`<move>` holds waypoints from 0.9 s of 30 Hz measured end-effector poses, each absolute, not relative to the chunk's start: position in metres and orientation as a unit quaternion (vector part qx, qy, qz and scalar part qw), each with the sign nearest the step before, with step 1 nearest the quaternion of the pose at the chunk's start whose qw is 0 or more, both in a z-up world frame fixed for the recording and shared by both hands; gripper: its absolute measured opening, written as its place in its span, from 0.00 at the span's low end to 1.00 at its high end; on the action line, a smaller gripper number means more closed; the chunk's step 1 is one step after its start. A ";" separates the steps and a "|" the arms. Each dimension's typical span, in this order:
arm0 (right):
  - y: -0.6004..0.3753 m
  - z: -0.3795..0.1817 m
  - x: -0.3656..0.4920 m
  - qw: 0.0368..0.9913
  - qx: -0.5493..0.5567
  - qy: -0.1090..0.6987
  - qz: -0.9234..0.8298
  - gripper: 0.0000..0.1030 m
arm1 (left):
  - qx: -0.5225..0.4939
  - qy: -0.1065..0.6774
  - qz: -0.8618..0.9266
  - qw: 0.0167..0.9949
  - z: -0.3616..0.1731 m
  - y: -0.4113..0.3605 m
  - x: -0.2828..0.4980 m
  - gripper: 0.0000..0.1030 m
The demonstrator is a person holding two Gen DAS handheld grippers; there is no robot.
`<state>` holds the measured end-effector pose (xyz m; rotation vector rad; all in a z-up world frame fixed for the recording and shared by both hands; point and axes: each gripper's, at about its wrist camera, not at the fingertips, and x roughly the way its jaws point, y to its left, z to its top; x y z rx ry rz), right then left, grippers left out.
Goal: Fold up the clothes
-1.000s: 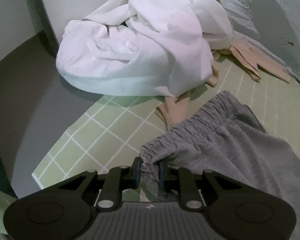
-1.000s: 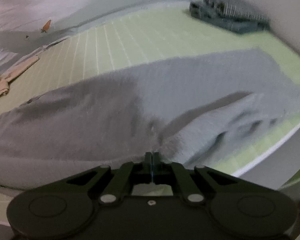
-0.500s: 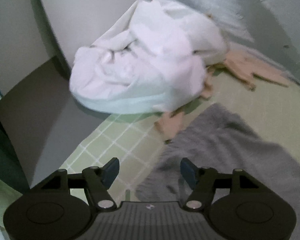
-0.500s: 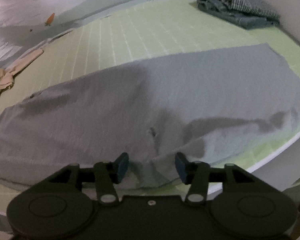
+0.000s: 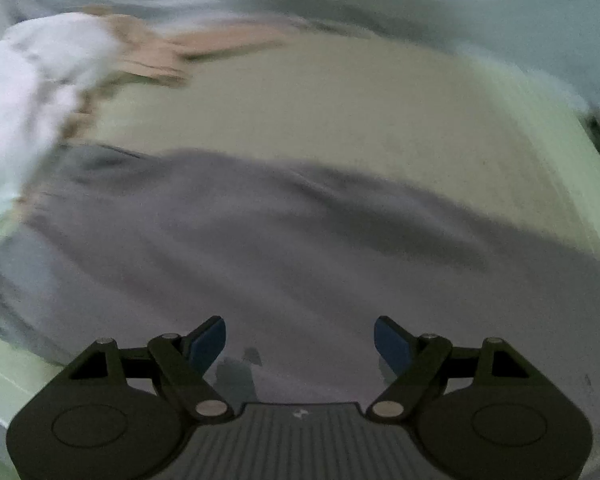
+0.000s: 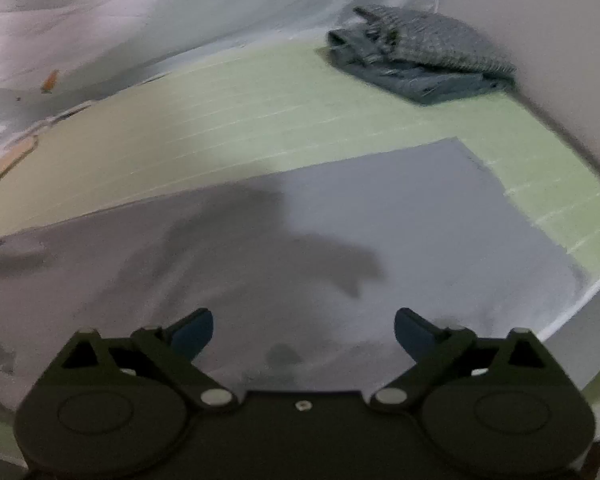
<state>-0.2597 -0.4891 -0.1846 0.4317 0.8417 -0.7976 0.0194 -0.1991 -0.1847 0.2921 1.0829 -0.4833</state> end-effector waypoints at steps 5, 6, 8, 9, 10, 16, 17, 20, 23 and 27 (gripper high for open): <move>-0.560 -0.201 -0.281 0.804 0.171 0.399 -0.406 0.97 | 0.181 0.541 -0.261 0.779 -0.206 -0.241 -0.035 0.80; -0.575 -0.204 -0.284 0.802 0.172 0.399 -0.411 0.97 | 0.189 0.544 -0.257 0.776 -0.209 -0.245 -0.044 0.81; -0.602 -0.209 -0.289 0.802 0.172 0.394 -0.414 0.98 | 0.197 0.548 -0.241 0.776 -0.214 -0.249 -0.055 0.83; -0.614 -0.211 -0.291 0.805 0.169 0.392 -0.411 0.98 | 0.199 0.550 -0.232 0.777 -0.217 -0.251 -0.060 0.84; -0.623 -0.213 -0.291 0.808 0.168 0.392 -0.407 0.98 | 0.191 0.554 -0.220 0.780 -0.218 -0.251 -0.060 0.85; -0.675 -0.223 -0.289 0.830 0.164 0.384 -0.371 0.98 | 0.169 0.568 -0.162 0.789 -0.223 -0.257 -0.058 0.94; -0.683 -0.225 -0.287 0.834 0.161 0.384 -0.362 0.98 | 0.168 0.568 -0.156 0.791 -0.223 -0.258 -0.058 0.95; -0.704 -0.231 -0.279 0.847 0.133 0.389 -0.337 0.98 | 0.162 0.568 -0.136 0.795 -0.223 -0.260 -0.060 0.96; -0.719 -0.233 -0.272 0.855 0.119 0.401 -0.306 0.92 | 0.157 0.569 -0.119 0.798 -0.223 -0.261 -0.062 0.96; -0.728 -0.229 -0.268 0.859 0.140 0.406 -0.279 0.72 | 0.160 0.567 -0.099 0.802 -0.222 -0.265 -0.066 0.97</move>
